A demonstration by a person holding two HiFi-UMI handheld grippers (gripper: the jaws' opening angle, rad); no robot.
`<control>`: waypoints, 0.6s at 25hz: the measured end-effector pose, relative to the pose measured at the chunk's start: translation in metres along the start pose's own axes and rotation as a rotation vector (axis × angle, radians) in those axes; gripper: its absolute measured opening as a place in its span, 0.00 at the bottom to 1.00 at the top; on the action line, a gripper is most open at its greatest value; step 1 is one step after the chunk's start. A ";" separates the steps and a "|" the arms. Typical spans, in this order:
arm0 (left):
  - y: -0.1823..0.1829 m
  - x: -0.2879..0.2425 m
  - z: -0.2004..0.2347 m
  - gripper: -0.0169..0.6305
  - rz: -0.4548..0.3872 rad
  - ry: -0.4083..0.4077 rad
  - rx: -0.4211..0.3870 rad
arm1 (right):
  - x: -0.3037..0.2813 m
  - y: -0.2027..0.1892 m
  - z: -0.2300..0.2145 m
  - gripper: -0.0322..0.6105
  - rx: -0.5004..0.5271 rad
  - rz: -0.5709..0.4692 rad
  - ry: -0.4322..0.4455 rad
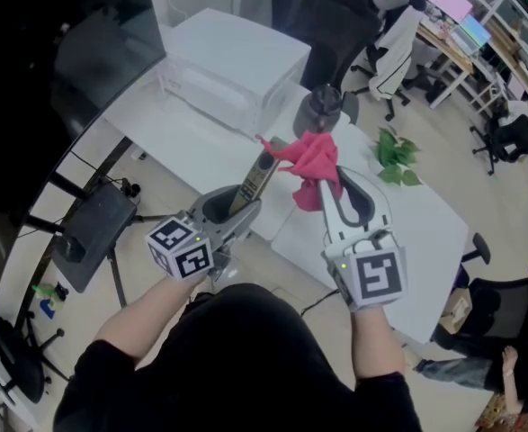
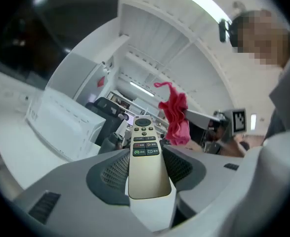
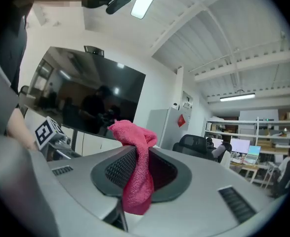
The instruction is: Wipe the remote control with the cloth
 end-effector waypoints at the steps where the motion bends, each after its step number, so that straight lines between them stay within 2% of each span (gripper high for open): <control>1: 0.002 0.000 0.002 0.35 -0.033 -0.051 0.080 | 0.002 -0.003 0.002 0.17 -0.035 -0.012 0.017; 5: 0.011 0.005 0.006 0.35 -0.152 -0.229 0.357 | 0.005 -0.020 0.014 0.17 -0.184 -0.033 0.118; 8: 0.017 0.009 0.011 0.35 -0.227 -0.317 0.519 | 0.002 -0.033 0.024 0.17 -0.275 -0.061 0.191; 10: 0.021 0.010 0.011 0.35 -0.259 -0.357 0.573 | 0.000 -0.044 0.033 0.17 -0.320 -0.058 0.246; 15: 0.024 0.010 0.008 0.35 -0.283 -0.404 0.607 | -0.011 -0.070 0.058 0.17 -0.408 -0.009 0.374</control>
Point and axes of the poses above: the fingertips, and each gripper's own axes: x backward along the fingers, z to its left, y out of its top, the point moved 2 cm from there along x, backward along the fingers, and after that the axes turned 9 degrees about z, right-handed, at the moved point
